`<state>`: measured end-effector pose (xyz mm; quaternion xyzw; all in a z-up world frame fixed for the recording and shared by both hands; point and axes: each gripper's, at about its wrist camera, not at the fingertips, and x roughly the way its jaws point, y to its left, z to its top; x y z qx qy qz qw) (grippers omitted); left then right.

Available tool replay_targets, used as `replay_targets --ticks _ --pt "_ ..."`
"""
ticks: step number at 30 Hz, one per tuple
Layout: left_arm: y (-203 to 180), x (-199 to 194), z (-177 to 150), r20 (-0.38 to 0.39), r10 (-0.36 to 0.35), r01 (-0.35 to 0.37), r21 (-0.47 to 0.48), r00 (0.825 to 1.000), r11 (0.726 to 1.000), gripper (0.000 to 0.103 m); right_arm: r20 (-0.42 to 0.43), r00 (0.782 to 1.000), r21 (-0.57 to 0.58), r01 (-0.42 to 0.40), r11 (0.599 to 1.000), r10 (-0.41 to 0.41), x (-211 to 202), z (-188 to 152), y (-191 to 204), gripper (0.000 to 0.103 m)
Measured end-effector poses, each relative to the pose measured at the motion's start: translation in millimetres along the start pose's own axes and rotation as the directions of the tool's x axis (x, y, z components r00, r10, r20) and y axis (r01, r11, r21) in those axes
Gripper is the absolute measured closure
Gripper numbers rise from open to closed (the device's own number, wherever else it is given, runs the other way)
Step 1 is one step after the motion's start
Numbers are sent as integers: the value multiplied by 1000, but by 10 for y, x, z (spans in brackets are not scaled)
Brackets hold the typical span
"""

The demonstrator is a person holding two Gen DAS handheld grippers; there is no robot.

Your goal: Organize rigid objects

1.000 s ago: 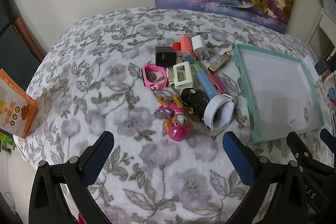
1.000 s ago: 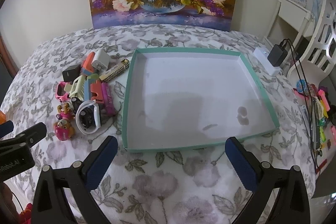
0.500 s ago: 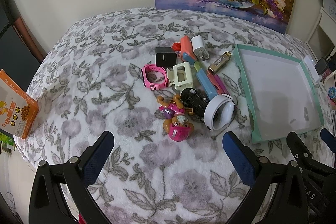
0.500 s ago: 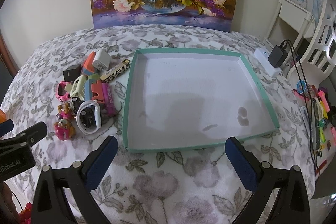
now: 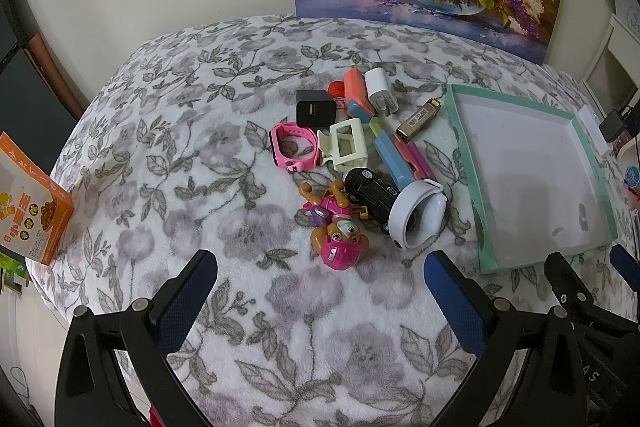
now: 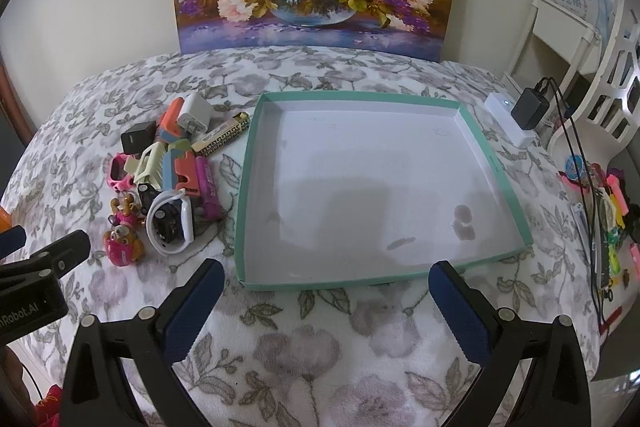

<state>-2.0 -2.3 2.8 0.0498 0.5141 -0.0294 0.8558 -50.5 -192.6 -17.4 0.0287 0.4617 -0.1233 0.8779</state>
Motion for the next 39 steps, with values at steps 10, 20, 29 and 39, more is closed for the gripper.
replay_targets --ticks 10,20,29,39 --pt "-2 0 -1 0 0 0 0 1000 1000 0 -1 1000 -3 0 1000 0 6 -5 8 0" --pt "-3 -3 -4 1 1 -1 0 1000 1000 0 -2 1000 -5 0 1000 0 9 -11 18 0" --pt "0 3 -1 -2 -2 2 0 1000 1000 0 0 1000 -6 -4 1000 4 10 -7 30 0" --pt "367 -26 189 -3 -8 8 -46 1000 999 0 40 992 -27 -118 993 119 -115 199 187 0"
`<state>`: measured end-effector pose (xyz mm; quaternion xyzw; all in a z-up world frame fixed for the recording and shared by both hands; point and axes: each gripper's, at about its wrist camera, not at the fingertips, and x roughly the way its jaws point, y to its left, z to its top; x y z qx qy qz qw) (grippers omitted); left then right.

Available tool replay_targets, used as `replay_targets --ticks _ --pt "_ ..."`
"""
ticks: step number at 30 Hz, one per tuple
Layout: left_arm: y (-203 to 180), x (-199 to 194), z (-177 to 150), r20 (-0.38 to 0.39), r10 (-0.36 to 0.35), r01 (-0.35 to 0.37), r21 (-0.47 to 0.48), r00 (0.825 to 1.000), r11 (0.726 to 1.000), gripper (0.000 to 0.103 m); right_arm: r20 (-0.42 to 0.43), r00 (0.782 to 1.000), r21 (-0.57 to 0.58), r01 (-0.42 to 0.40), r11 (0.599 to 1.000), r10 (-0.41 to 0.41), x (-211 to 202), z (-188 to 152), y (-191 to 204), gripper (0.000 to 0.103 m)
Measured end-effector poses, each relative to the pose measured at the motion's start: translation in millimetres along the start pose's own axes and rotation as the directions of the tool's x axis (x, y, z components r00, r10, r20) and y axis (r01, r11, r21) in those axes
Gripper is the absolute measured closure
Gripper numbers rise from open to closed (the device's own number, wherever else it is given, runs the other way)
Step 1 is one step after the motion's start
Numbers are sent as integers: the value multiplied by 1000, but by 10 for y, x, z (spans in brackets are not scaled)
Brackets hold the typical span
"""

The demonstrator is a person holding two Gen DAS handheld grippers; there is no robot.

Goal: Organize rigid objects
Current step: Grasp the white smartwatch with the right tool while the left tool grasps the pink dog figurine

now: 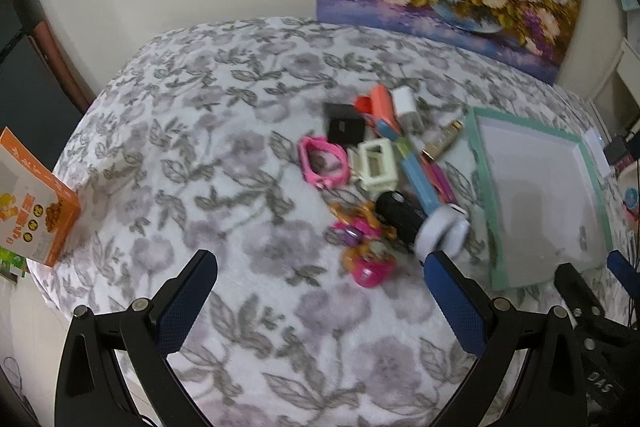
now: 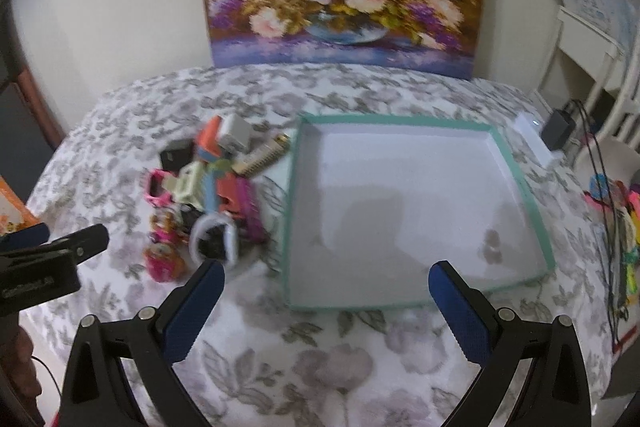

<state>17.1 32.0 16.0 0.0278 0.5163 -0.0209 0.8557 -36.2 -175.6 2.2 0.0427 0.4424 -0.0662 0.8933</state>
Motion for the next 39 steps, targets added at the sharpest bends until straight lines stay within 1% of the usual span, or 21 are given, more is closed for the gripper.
replay_targets --ticks 4,8,11,14,16,18,21,25,27,32,34,35,36,39 --pt "147 68 78 -11 16 -16 -8 1000 1000 0 -7 998 -15 -68 998 68 9 160 162 0" --pt "168 239 73 -46 18 -18 11 999 1000 0 -32 993 13 -112 994 113 122 286 266 0" --pt "151 394 39 -82 0 1 12 997 1000 0 -69 988 31 -135 990 137 263 319 322 0" --pt "67 500 -1 -103 -14 18 40 995 999 0 -104 982 45 -151 987 155 388 324 333 0" --pt "-18 575 -35 -120 -35 43 62 992 997 0 -122 978 59 -165 985 171 462 332 329 3" --pt "-82 622 -55 -134 -50 61 80 990 995 0 -131 974 70 -175 982 183 510 338 339 4" --pt "-171 696 -71 -145 -43 60 114 988 992 1 -143 968 75 -195 978 204 584 331 380 6" --pt "-229 778 -75 -163 -58 79 128 985 989 1 -163 959 79 -221 972 231 679 299 450 14" --pt "-268 812 -71 -164 -57 80 139 985 987 9 -176 953 81 -234 969 245 731 281 481 16" --pt "-314 910 -75 -183 -63 92 157 981 983 9 -196 942 83 -260 962 271 809 251 549 21" --pt "-321 930 -75 -183 -65 95 159 981 983 17 -203 937 85 -274 958 286 834 244 569 22" --pt "-318 942 -74 -186 -68 98 159 980 982 26 -205 935 85 -277 957 288 844 239 580 23" --pt "-318 956 -75 -191 -71 102 158 979 982 30 -209 934 83 -279 957 290 859 234 592 25" --pt "-325 981 -73 -196 -90 122 157 976 980 33 -229 927 86 -286 954 298 920 208 632 27"
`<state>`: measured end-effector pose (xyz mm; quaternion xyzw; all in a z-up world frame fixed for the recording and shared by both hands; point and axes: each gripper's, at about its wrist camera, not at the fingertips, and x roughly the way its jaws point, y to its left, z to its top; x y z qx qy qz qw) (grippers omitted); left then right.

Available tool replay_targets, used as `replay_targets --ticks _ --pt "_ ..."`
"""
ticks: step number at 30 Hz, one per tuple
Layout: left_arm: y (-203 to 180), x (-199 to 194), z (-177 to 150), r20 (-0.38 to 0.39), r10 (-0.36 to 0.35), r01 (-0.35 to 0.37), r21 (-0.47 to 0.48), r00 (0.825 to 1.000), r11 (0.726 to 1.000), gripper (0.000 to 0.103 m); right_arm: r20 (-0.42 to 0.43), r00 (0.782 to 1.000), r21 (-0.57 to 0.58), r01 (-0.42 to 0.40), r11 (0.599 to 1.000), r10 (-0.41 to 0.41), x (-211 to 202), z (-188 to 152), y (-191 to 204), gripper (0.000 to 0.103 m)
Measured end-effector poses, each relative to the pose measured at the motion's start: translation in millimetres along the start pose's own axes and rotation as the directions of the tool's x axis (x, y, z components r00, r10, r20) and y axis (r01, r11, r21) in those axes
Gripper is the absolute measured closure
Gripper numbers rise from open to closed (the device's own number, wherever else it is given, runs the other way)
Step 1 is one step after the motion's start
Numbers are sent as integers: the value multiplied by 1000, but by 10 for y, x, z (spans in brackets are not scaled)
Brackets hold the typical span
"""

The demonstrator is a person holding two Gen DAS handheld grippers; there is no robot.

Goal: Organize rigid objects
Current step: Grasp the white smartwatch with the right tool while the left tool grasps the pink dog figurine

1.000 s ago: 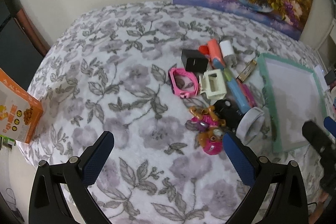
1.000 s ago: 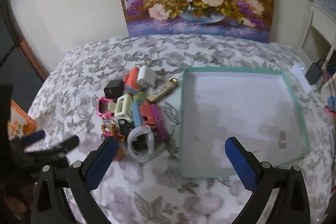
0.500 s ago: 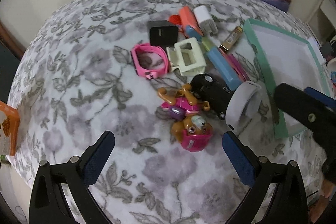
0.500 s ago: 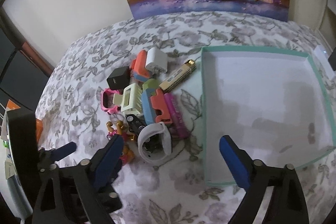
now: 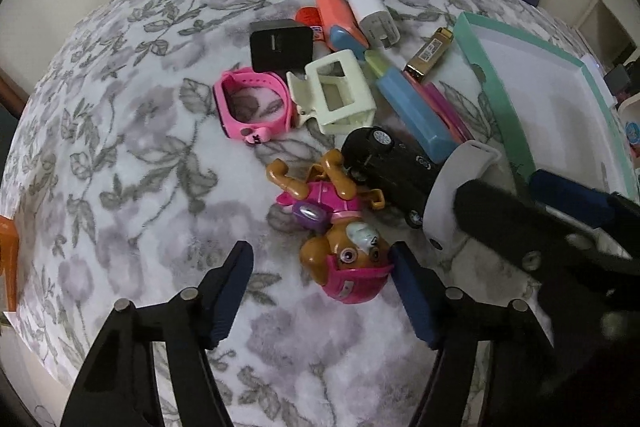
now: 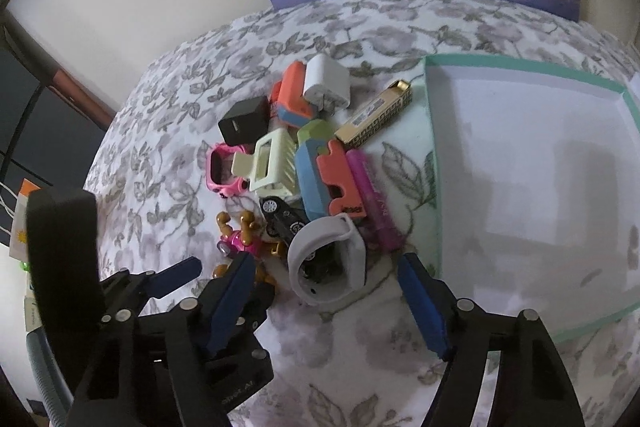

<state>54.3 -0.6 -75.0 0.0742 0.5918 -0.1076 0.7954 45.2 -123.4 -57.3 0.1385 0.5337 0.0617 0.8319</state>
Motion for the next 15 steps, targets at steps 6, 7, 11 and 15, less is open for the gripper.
replay_targets --ticks 6,7,11,15 --pt "34 5 5 9 -31 31 -7 999 999 52 -16 1000 2 -1 1000 1 90 -4 15 30" --pt "44 5 8 11 -33 33 -9 999 999 53 -20 1000 4 -1 1000 1 105 -11 11 31" --pt "80 26 27 16 -42 42 -13 999 999 58 -37 999 9 -1 1000 2 173 -15 12 34" --pt "80 34 31 22 -41 41 -10 999 999 57 -46 999 12 3 1000 -2 228 -25 1 39"
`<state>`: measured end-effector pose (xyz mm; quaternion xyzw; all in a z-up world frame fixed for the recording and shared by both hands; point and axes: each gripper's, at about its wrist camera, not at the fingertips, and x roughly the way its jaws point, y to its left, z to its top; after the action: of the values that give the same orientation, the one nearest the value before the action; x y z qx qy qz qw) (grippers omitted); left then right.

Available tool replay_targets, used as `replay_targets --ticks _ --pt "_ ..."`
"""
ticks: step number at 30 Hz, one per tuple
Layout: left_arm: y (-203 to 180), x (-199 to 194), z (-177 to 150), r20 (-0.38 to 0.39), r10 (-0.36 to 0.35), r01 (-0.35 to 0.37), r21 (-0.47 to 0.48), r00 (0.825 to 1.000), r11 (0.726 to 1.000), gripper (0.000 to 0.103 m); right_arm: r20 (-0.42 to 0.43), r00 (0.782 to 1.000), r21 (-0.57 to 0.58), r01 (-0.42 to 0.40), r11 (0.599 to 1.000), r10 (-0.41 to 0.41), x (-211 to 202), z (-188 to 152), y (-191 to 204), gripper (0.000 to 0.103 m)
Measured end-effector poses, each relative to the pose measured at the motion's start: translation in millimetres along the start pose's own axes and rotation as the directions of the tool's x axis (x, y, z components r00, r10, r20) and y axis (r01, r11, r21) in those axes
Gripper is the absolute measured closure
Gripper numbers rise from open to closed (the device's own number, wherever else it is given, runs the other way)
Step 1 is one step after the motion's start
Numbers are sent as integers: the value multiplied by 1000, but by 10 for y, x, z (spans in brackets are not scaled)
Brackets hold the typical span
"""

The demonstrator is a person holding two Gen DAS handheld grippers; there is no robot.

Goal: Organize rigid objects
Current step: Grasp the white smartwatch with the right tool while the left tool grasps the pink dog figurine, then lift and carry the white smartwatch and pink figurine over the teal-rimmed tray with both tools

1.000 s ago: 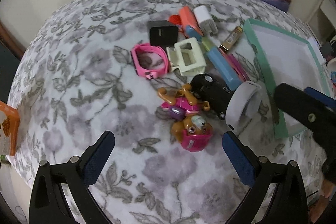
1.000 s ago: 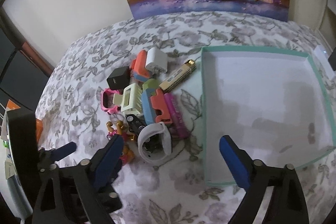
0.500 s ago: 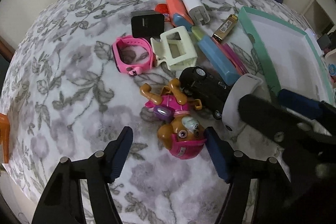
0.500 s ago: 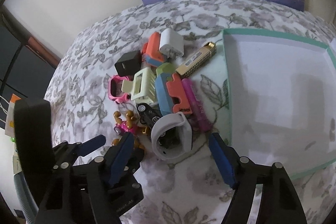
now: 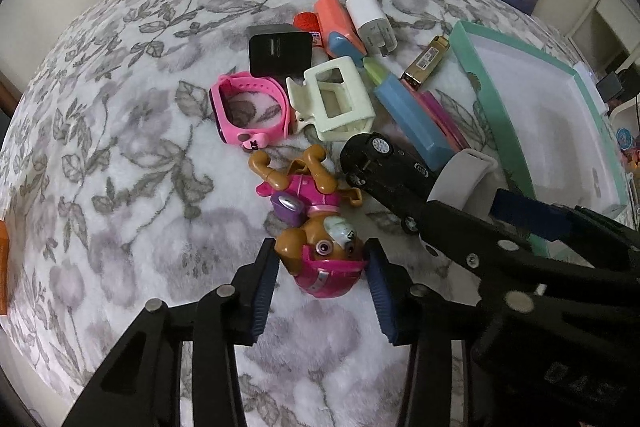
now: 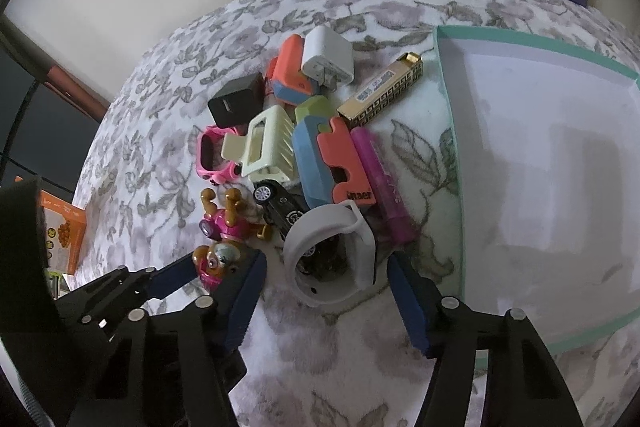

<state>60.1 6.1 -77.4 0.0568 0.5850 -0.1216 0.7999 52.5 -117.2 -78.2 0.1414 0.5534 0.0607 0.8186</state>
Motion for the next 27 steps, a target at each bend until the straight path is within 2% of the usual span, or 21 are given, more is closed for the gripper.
replay_targets --ticks 11,14,27 --pt "-5 49 4 10 -19 19 -6 1000 1000 58 -22 999 35 -24 999 25 128 -18 -60 46" --pt "-18 56 5 12 -15 15 -1 1000 1000 58 -21 999 29 -32 999 33 127 -16 -53 51" --pt "-57 -59 -23 40 23 -24 22 999 999 58 -13 999 5 -49 999 49 13 -36 -24 51"
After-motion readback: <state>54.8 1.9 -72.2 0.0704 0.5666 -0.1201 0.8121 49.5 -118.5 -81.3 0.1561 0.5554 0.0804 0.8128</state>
